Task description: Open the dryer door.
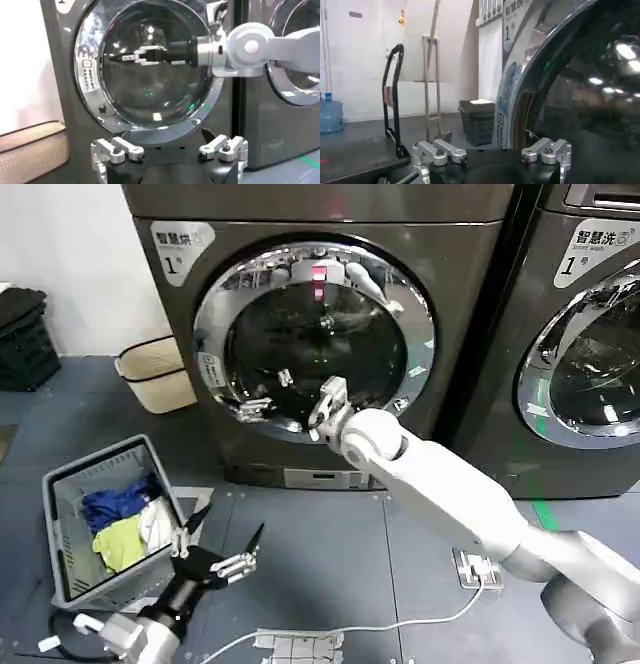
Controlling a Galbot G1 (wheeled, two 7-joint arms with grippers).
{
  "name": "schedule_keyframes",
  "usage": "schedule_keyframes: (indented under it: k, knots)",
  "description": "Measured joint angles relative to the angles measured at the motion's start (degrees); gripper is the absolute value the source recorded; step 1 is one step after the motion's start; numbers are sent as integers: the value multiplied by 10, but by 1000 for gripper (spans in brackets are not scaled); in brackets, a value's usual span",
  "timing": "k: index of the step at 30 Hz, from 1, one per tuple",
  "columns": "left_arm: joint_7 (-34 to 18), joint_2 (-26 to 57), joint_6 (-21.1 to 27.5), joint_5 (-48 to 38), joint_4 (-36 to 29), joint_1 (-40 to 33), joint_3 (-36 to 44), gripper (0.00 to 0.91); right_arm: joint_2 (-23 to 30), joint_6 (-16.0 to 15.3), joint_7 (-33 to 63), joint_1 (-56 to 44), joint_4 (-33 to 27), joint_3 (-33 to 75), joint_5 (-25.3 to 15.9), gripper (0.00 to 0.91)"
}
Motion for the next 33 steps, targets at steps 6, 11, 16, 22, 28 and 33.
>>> schedule_keyframes:
  k: [6,11,16,22,28,33]
  knots:
    - [0,0,-1,0,-1,1,1,907,12,3,-8,9,-24,-3,0,907]
    - [0,0,-1,0,-1,1,3,907,18,7,-19,17,-42,-9,0,907]
    - [0,1,-1,0,-2,3,3,907,25,9,-30,24,-56,-13,0,907]
    - [0,0,-1,0,-3,3,2,907,31,14,-37,32,-72,-20,0,907]
    - [0,-1,-2,0,-3,4,2,907,38,17,-42,38,-89,-22,1,907]
    - [0,-1,-3,1,-4,5,2,907,45,18,-48,42,-102,-22,1,907]
